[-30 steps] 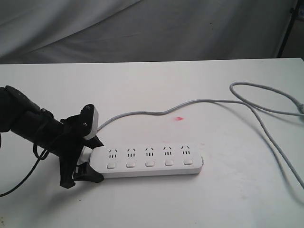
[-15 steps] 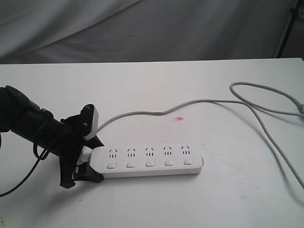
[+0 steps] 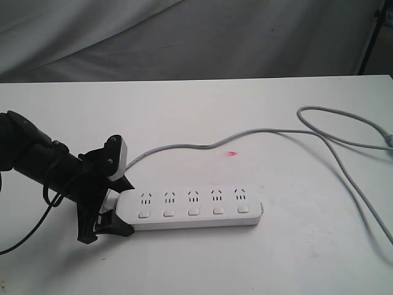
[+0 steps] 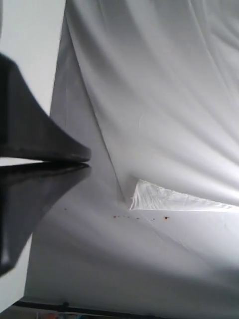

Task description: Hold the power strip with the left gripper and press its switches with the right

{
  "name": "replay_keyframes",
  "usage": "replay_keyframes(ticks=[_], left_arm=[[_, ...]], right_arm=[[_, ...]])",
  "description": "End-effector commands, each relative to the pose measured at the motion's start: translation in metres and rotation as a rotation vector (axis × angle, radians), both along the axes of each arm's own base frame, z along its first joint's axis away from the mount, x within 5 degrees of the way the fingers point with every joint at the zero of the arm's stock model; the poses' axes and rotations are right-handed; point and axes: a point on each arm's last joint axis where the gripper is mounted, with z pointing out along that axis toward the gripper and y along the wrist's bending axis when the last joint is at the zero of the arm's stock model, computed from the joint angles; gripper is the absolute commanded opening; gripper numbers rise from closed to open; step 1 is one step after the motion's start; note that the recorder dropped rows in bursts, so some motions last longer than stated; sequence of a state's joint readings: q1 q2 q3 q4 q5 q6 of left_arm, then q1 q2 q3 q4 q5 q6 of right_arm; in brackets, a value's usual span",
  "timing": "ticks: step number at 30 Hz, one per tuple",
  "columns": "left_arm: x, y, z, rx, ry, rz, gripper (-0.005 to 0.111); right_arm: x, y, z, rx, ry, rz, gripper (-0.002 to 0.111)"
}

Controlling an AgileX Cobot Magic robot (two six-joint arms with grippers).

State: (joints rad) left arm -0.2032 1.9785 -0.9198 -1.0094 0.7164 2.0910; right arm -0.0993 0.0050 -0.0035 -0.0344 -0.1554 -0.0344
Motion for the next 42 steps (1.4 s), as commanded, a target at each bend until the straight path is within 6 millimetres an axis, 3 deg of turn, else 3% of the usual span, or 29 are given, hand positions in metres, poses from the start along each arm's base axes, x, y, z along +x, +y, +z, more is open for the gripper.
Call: replay_keyframes(ticks=[1,11,18,22,28,32,37,42], left_arm=[[0.001,-0.003,0.001,-0.002,-0.009,-0.001,0.000],[0.001,-0.003,0.001,-0.002,-0.009,-0.001,0.000],[0.001,-0.003,0.001,-0.002,-0.009,-0.001,0.000],[0.001,-0.003,0.001,-0.002,-0.009,-0.001,0.000],[0.001,-0.003,0.001,-0.002,-0.009,-0.001,0.000],[0.001,-0.003,0.001,-0.002,-0.009,-0.001,0.000],[0.001,-0.003,0.001,-0.002,-0.009,-0.001,0.000],[0.001,-0.003,0.001,-0.002,-0.009,-0.001,0.000]], right_arm=[[-0.003,0.001,0.009,-0.014,-0.116,0.003,0.000],[-0.006,0.001,0.015,-0.010,-0.185,0.009,0.000],[-0.006,0.002,0.016,0.383,-0.235,0.157,0.000],[-0.007,0.005,0.018,0.349,-0.237,0.188,0.000],[-0.010,0.008,0.045,0.317,-0.205,0.203,0.000],[0.012,0.007,0.074,0.367,-0.121,0.202,0.000],[0.048,0.009,0.129,0.277,-0.095,0.237,0.000],[0.101,0.001,0.163,0.184,0.031,0.166,0.000]])
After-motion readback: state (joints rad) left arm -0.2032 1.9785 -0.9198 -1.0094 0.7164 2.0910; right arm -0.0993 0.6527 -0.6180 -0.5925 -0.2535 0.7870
